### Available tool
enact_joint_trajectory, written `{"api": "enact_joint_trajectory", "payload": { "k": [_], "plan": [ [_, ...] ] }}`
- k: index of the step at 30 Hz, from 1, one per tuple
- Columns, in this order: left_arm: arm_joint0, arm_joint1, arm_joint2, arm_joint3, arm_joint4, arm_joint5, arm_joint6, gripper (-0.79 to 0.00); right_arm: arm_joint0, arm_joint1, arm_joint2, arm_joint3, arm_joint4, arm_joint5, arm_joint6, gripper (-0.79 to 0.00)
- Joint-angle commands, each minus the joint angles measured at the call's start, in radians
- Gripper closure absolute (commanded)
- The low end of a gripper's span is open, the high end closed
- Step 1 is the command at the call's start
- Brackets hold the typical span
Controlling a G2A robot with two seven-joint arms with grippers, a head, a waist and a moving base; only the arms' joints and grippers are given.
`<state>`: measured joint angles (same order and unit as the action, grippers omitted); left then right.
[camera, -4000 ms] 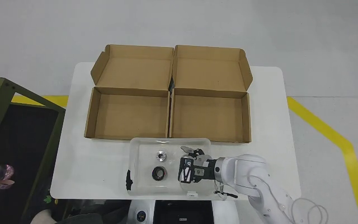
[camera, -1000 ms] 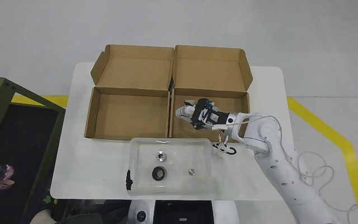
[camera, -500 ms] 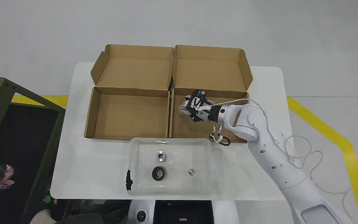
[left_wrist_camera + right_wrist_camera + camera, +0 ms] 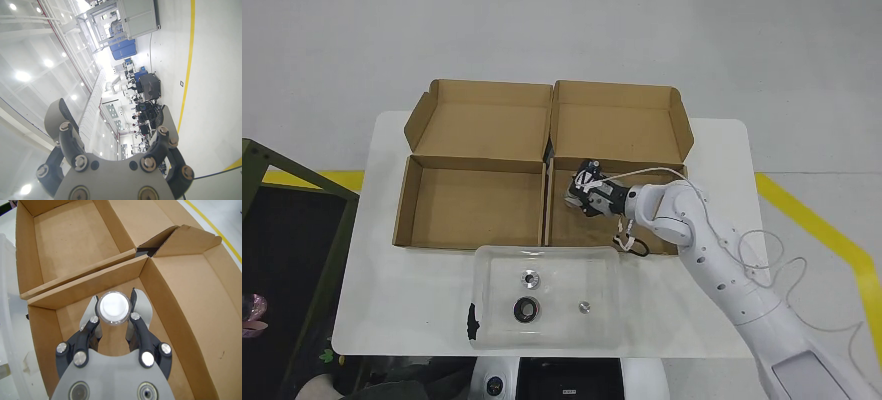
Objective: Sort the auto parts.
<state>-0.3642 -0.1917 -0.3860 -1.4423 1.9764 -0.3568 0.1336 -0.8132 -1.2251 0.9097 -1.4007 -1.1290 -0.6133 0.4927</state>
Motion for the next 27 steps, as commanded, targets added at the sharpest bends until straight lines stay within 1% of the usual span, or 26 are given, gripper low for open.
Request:
{"api": "enact_joint_trajectory", "payload": {
  "k": [1,2,3,4,6,8,9,13,15,17,23,25,27],
  "plan": [
    [0.000,0.000,0.000,0.000,0.000,0.000,0.000,-0.785,0.005,-0.002,-0.003,0.006,0.002,0.005,0.006,-0.391],
    [0.000,0.000,0.000,0.000,0.000,0.000,0.000,-0.785,0.007,-0.003,-0.004,0.007,0.003,0.006,0.008,-0.480],
    [0.000,0.000,0.000,0.000,0.000,0.000,0.000,-0.785,0.008,-0.003,-0.005,0.009,0.004,0.007,0.008,-0.551],
    [0.000,0.000,0.000,0.000,0.000,0.000,0.000,-0.785,0.010,-0.004,-0.004,0.008,0.005,0.008,0.008,-0.600],
    [0.000,0.000,0.000,0.000,0.000,0.000,0.000,-0.785,0.009,-0.003,0.001,0.001,0.007,0.008,0.003,-0.646],
    [0.000,0.000,0.000,0.000,0.000,0.000,0.000,-0.785,0.002,-0.001,0.011,-0.016,0.008,0.003,-0.001,-0.659],
    [0.000,0.000,0.000,0.000,0.000,0.000,0.000,-0.785,-0.001,0.001,0.018,-0.031,0.005,0.000,-0.002,-0.625],
    [0.000,0.000,0.000,0.000,0.000,0.000,0.000,-0.785,-0.029,0.016,0.066,-0.122,-0.006,-0.014,0.006,-0.585],
    [0.000,0.000,0.000,0.000,0.000,0.000,0.000,-0.785,-0.051,0.025,0.092,-0.182,-0.009,-0.030,0.019,-0.613],
    [0.000,0.000,0.000,0.000,0.000,0.000,0.000,-0.785,-0.077,0.033,0.117,-0.245,-0.008,-0.047,0.033,-0.616],
    [0.000,0.000,0.000,0.000,0.000,0.000,0.000,-0.785,-0.170,0.057,0.176,-0.417,-0.004,-0.091,0.091,-0.736],
    [0.000,0.000,0.000,0.000,0.000,0.000,0.000,-0.785,-0.204,0.064,0.192,-0.469,-0.004,-0.102,0.108,-0.760],
    [0.000,0.000,0.000,0.000,0.000,0.000,0.000,-0.785,-0.240,0.071,0.203,-0.522,-0.009,-0.112,0.126,-0.767]
  ]
}}
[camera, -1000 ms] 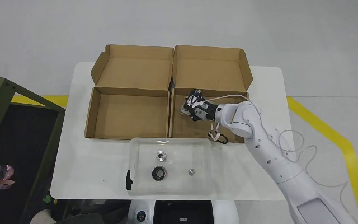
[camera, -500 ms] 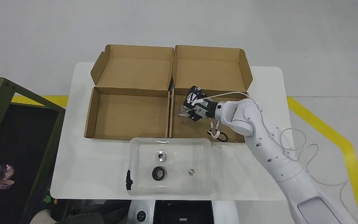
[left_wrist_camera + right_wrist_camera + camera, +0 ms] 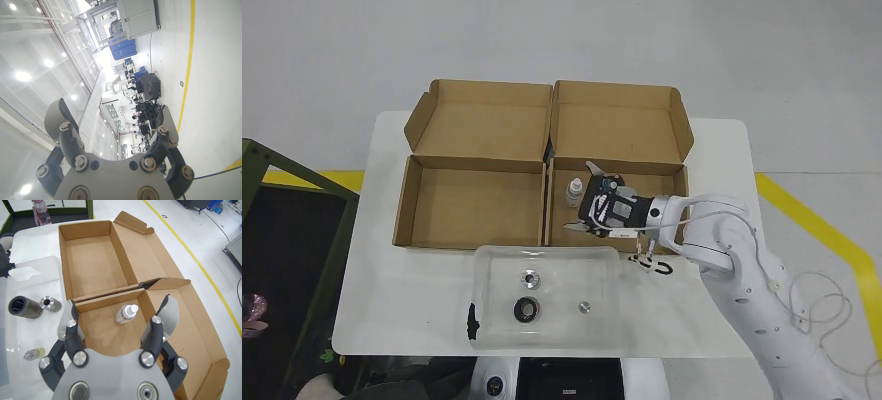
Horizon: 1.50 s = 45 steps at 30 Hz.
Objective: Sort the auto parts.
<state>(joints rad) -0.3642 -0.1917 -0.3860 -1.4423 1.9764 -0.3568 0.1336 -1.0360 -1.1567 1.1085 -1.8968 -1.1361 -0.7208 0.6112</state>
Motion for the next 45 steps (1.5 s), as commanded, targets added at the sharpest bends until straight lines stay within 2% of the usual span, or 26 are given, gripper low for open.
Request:
{"api": "enact_joint_trajectory", "payload": {
  "k": [1,6,8,24,31,45],
  "plan": [
    [0.000,0.000,0.000,0.000,0.000,0.000,0.000,-0.785,-0.036,0.006,0.008,-0.051,-0.002,-0.008,0.016,-0.767],
    [0.000,0.000,0.000,0.000,0.000,0.000,0.000,-0.785,-0.115,0.018,-0.001,-0.153,-0.017,-0.036,0.063,-0.720],
    [0.000,0.000,0.000,0.000,0.000,0.000,0.000,-0.785,-0.142,0.022,-0.013,-0.184,-0.026,-0.043,0.081,-0.785],
    [0.000,0.000,0.000,0.000,0.000,0.000,0.000,-0.785,-0.298,0.047,-0.089,-0.300,-0.139,-0.045,0.226,-0.785],
    [0.000,0.000,0.000,0.000,0.000,0.000,0.000,-0.785,-0.312,0.051,-0.139,-0.295,-0.189,-0.027,0.314,-0.785],
    [0.000,0.000,0.000,0.000,0.000,0.000,0.000,-0.785,-0.252,0.044,-0.230,-0.244,-0.209,0.008,0.486,-0.785]
  ]
}}
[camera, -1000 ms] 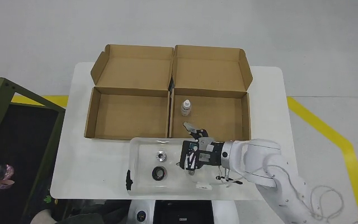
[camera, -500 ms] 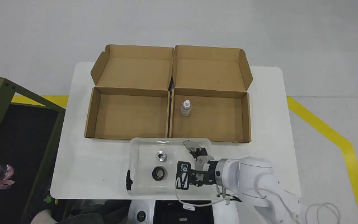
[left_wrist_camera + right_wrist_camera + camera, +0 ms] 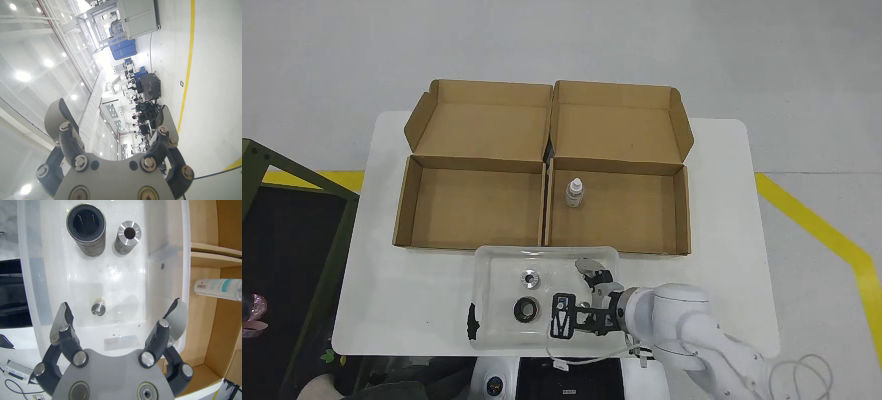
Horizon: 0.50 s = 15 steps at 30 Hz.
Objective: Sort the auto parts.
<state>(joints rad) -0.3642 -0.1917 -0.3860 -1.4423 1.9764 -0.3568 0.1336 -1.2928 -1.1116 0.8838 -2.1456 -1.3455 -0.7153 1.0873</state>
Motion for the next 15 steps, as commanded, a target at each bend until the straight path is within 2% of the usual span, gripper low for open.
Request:
{"api": "enact_joint_trajectory", "payload": {
  "k": [1,9,15],
  "plan": [
    [0.000,0.000,0.000,0.000,0.000,0.000,0.000,-0.785,0.010,-0.002,-0.011,0.010,0.002,0.006,0.019,-0.785],
    [0.000,0.000,0.000,0.000,0.000,0.000,0.000,-0.785,0.046,-0.004,-0.055,0.061,0.009,0.028,0.046,-0.779],
    [0.000,0.000,0.000,0.000,0.000,0.000,0.000,-0.785,0.063,-0.002,-0.087,0.085,0.016,0.041,0.058,-0.711]
  ]
}}
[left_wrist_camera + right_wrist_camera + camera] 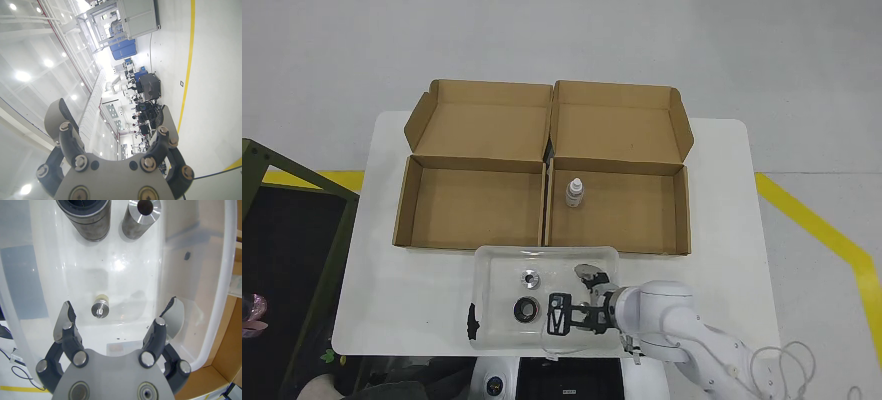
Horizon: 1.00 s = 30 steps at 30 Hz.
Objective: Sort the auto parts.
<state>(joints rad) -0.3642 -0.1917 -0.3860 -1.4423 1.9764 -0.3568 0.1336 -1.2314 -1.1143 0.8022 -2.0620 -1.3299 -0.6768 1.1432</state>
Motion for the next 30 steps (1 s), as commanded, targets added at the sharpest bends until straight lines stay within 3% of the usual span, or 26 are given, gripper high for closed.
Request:
{"api": "enact_joint_trajectory", "payload": {
  "k": [1,4,8,9,12,13,17,20,22,24,30],
  "plan": [
    [0.000,0.000,0.000,0.000,0.000,0.000,0.000,-0.785,0.004,0.001,-0.010,0.005,0.001,0.006,0.006,-0.705],
    [0.000,0.000,0.000,0.000,0.000,0.000,0.000,-0.785,0.008,0.002,-0.022,0.011,0.009,0.012,0.012,-0.690],
    [0.000,0.000,0.000,0.000,0.000,0.000,0.000,-0.785,0.013,0.006,-0.036,0.014,0.014,0.021,0.021,-0.613],
    [0.000,0.000,0.000,0.000,0.000,0.000,0.000,-0.785,0.013,0.007,-0.039,0.014,0.014,0.023,0.023,-0.585],
    [0.000,0.000,0.000,0.000,0.000,0.000,0.000,-0.785,0.016,0.010,-0.049,0.017,0.021,0.029,0.029,-0.406],
    [0.000,0.000,0.000,0.000,0.000,0.000,0.000,-0.785,0.016,0.012,-0.052,0.018,0.022,0.032,0.032,-0.385],
    [0.000,0.000,0.000,0.000,0.000,0.000,0.000,-0.785,0.022,0.016,-0.067,0.022,0.022,0.041,0.041,-0.363],
    [0.000,0.000,0.000,0.000,0.000,0.000,0.000,-0.785,0.029,0.019,-0.075,0.022,0.020,0.051,0.051,-0.299],
    [0.000,0.000,0.000,0.000,0.000,0.000,0.000,-0.785,0.033,0.020,-0.079,0.021,0.021,0.056,0.056,-0.191],
    [0.000,0.000,0.000,0.000,0.000,0.000,0.000,-0.785,0.037,0.022,-0.082,0.020,0.023,0.058,0.058,0.000],
    [0.000,0.000,0.000,0.000,0.000,0.000,0.000,-0.785,0.046,0.025,-0.075,0.008,0.041,0.050,0.049,0.000]
  ]
}}
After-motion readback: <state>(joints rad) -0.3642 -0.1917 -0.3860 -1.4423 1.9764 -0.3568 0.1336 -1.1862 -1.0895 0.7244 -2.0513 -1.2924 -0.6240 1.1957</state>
